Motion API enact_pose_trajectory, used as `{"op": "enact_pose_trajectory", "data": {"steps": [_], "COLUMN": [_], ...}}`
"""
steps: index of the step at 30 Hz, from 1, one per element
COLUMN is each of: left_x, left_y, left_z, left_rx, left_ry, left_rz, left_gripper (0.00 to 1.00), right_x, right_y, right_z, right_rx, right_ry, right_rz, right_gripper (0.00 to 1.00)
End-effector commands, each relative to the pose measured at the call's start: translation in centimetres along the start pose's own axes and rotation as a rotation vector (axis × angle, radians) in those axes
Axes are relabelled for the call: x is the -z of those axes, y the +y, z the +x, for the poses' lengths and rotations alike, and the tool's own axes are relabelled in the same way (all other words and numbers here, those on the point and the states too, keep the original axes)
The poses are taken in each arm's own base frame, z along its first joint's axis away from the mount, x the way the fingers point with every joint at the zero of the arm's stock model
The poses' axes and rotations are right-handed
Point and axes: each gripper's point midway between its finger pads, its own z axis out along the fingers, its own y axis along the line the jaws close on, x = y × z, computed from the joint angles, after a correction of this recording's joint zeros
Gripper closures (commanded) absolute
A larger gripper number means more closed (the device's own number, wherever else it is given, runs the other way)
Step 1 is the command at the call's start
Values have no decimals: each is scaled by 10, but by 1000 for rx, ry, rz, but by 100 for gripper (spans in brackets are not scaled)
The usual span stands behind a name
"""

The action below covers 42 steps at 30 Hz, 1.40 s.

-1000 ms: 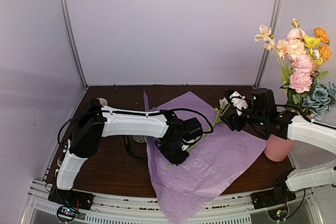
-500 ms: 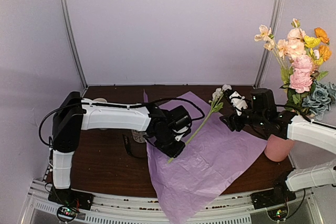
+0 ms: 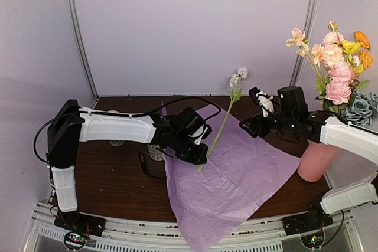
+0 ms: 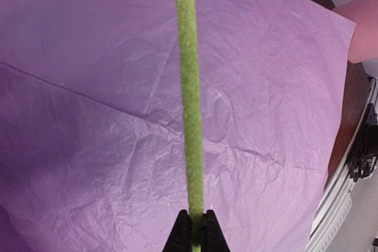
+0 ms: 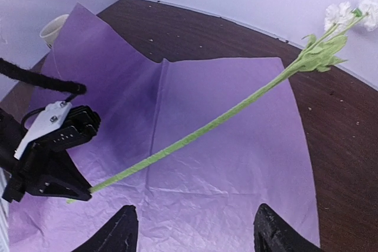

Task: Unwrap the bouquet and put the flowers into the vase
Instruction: Pick up the fake flower from the flattened wrapping paper, then pass from the left arm to the right

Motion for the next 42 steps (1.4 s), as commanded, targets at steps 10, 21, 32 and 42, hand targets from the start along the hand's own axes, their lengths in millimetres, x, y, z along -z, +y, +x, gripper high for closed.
{"op": "enact_pose_trajectory", "data": {"steps": [10, 21, 32, 42], "left_x": [93, 103, 104, 96], "left_y": [-68, -66, -91, -90], "left_z": [-100, -93, -85, -76], "left_rx": [58, 53, -16, -42], "left_ry": [-452, -475, -475, -453], "left_rz": [313, 327, 434, 421], "left_gripper": [100, 100, 100, 88], "right_x": [-37, -4, -16, -21], "right_y": [70, 75, 75, 76], "right_z": [-8, -42, -54, -53], "right_rx": [-449, -413, -447, -446], "right_ry": [171, 59, 52, 22], "right_rz": [-474, -580, -611, -632], "right_gripper": [37, 43, 47, 94]}}
